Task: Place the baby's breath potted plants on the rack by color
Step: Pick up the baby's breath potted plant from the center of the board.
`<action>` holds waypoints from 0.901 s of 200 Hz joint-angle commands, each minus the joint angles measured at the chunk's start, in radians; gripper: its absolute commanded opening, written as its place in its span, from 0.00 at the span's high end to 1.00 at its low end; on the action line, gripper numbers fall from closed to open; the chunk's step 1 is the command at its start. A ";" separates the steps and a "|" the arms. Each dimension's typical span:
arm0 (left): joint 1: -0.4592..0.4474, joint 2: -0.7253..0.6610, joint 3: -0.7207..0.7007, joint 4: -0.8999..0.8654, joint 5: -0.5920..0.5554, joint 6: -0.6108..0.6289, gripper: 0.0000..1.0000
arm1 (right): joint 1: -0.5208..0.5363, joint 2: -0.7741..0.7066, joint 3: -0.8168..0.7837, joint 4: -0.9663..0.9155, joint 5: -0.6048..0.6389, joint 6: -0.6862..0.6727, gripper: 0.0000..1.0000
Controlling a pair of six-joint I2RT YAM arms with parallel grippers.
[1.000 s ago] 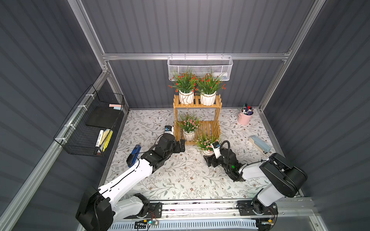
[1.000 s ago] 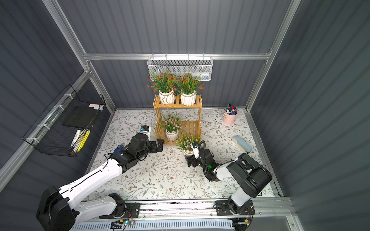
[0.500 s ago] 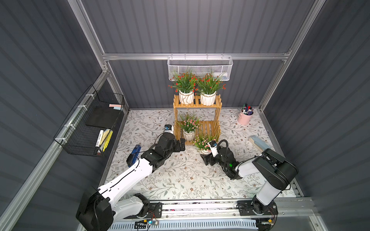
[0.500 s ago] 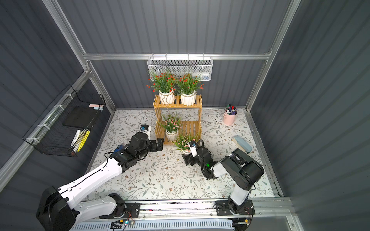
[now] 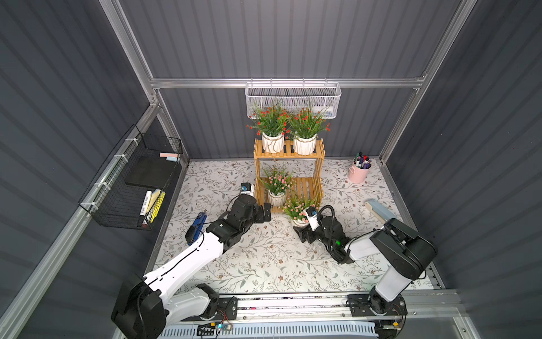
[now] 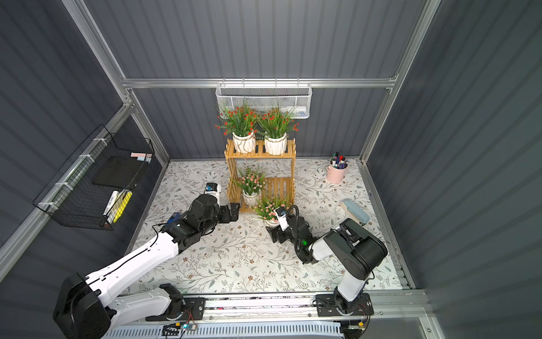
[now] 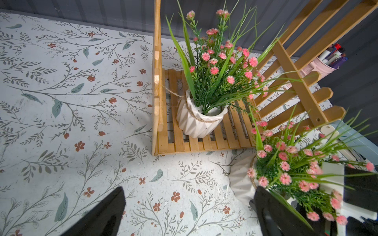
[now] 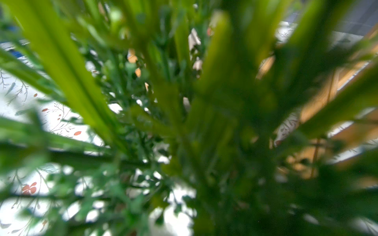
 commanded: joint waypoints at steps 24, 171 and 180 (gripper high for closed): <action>-0.001 -0.027 0.006 -0.026 -0.017 -0.012 0.01 | 0.026 -0.044 -0.001 0.016 0.027 -0.038 0.22; -0.001 -0.033 -0.001 -0.030 -0.027 -0.008 0.01 | 0.051 -0.152 -0.004 -0.055 0.087 -0.056 0.23; 0.000 -0.035 -0.002 -0.031 -0.029 -0.008 0.01 | 0.052 -0.165 -0.004 -0.060 0.080 -0.053 0.23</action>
